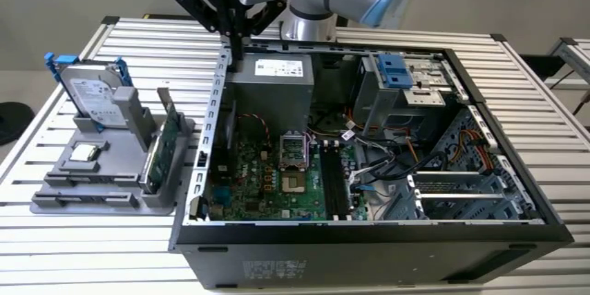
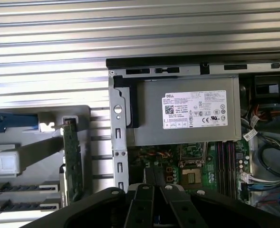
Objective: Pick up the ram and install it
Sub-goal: 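Reach for the ram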
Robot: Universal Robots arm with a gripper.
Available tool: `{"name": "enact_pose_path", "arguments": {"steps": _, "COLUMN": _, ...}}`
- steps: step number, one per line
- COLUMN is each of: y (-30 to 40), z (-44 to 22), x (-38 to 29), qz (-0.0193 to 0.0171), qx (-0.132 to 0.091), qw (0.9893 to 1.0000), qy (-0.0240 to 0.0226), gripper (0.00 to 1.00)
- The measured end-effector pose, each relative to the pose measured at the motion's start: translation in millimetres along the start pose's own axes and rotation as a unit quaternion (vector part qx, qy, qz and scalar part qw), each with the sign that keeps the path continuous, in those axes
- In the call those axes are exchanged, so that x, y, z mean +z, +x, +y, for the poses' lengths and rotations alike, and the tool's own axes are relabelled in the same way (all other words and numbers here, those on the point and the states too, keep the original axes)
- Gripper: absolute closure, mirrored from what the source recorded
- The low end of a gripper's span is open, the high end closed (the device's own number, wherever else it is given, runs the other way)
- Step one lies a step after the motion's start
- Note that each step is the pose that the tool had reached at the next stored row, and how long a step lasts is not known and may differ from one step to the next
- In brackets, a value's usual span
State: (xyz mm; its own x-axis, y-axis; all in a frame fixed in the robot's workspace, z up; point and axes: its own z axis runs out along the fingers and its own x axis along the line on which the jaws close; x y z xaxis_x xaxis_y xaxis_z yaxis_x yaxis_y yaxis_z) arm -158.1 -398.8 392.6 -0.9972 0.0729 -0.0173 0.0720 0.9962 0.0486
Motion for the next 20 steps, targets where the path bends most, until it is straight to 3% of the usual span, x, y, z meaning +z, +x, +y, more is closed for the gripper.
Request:
{"name": "enact_pose_path", "arguments": {"steps": 9, "y": 9.0, "z": -0.6, "x": -0.2, "qz": 0.0, "qx": 0.0, "qw": 1.0, "qy": -0.0001, "gripper": 1.0}}
{"name": "enact_pose_path", "arguments": {"steps": 20, "y": 26.7, "z": -1.9, "x": -0.5, "qz": 0.0, "qx": 0.0, "qw": 1.0, "qy": -0.0003, "gripper": 1.0}}
